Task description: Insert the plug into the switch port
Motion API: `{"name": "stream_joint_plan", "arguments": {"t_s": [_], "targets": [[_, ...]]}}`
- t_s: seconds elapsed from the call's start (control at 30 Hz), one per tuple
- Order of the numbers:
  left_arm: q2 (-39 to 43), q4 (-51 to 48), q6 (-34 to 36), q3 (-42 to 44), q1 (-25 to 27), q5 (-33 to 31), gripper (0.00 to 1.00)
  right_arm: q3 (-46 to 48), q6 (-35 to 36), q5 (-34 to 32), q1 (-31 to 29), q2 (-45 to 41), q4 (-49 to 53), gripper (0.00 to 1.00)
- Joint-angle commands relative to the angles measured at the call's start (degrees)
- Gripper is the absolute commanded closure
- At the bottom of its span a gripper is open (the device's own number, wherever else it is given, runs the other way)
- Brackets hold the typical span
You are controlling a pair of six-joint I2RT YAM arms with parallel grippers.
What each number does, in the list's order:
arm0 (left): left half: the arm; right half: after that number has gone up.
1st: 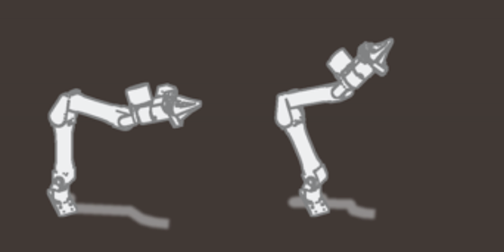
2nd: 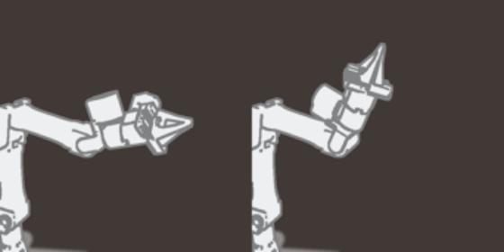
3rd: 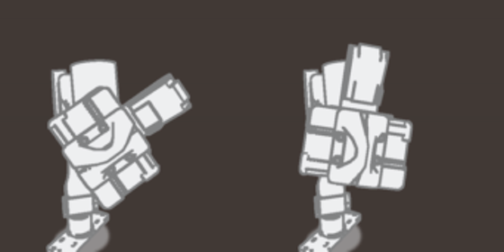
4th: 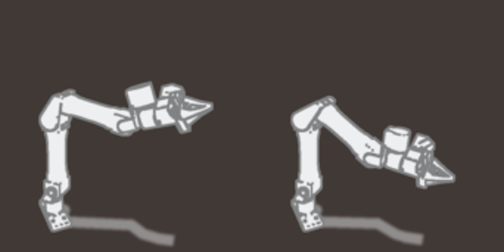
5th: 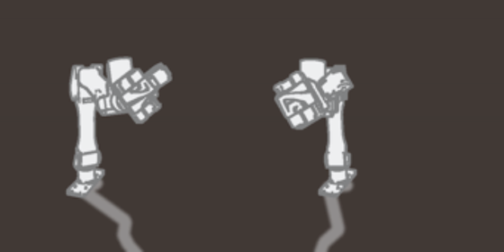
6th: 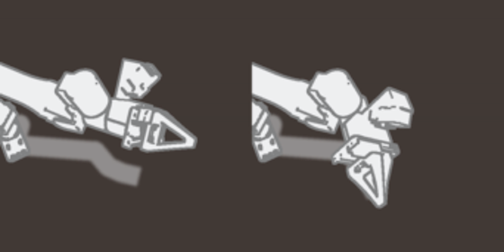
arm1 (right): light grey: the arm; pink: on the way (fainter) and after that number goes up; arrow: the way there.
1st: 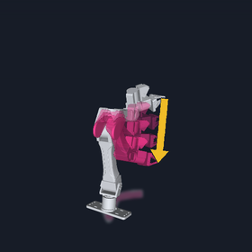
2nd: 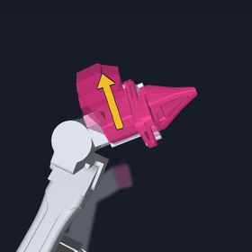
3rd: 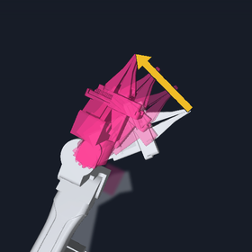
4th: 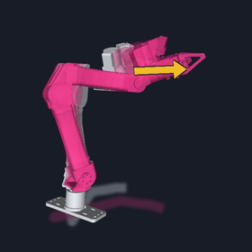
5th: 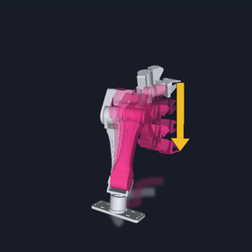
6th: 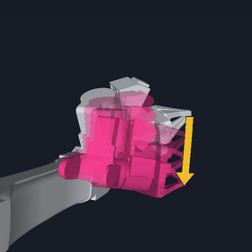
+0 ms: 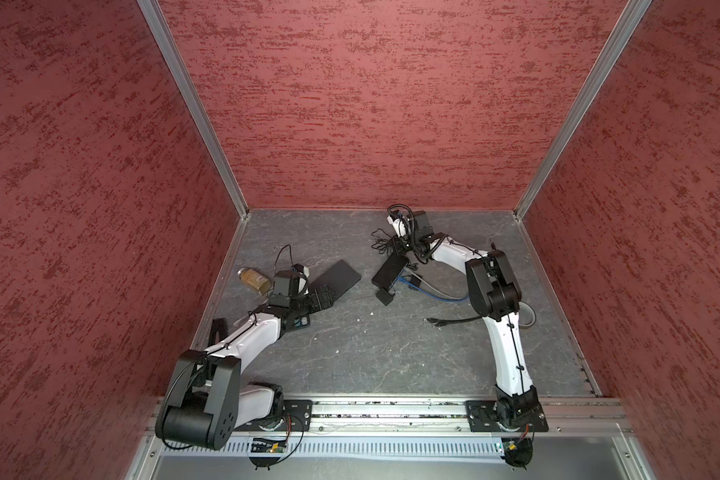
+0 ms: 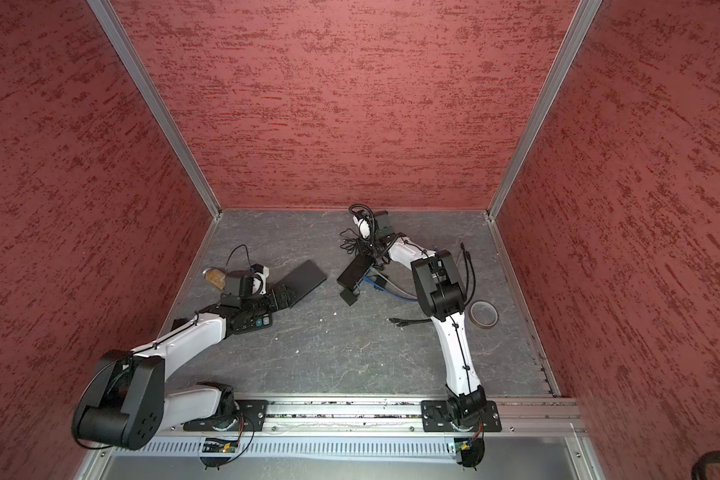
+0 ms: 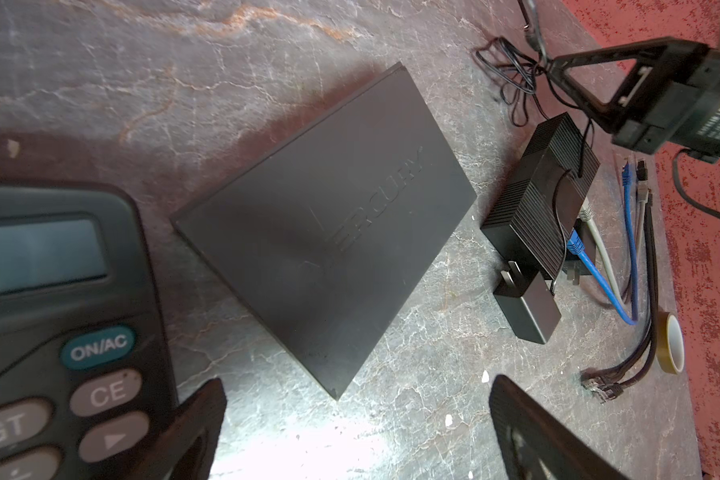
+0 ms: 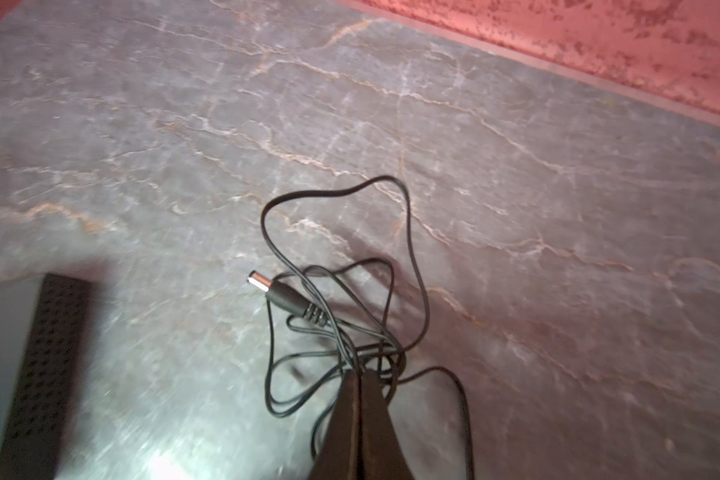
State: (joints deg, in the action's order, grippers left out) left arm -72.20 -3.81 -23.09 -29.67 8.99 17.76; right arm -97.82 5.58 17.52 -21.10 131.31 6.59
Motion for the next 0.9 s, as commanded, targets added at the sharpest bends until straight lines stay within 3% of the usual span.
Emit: {"name": "stream_joint_plan", "arguments": {"t_s": [0.0,0.43,0.73,0.87], "targets": [[0.22,0.22,1.03,0.85,-0.38,0.25,0.00,3.42,2.56,3.48,0.18,-6.58,-7.80,0.97],[2.02,-1.01,0.94,0.31,-0.36,-0.18,0.00,12.28,6.11,-0.07,0.18,-15.87,-11.34,0.95],[3.45,-2.50,0.99,-0.03,-0.38,-0.37,0.00,16.99,6.37,6.06,0.02,-20.36,-12.37,0.95],[4.38,-2.86,1.37,0.01,-0.09,-0.13,0.01,19.63,8.27,12.38,-0.33,-22.81,-11.13,0.95]]}}
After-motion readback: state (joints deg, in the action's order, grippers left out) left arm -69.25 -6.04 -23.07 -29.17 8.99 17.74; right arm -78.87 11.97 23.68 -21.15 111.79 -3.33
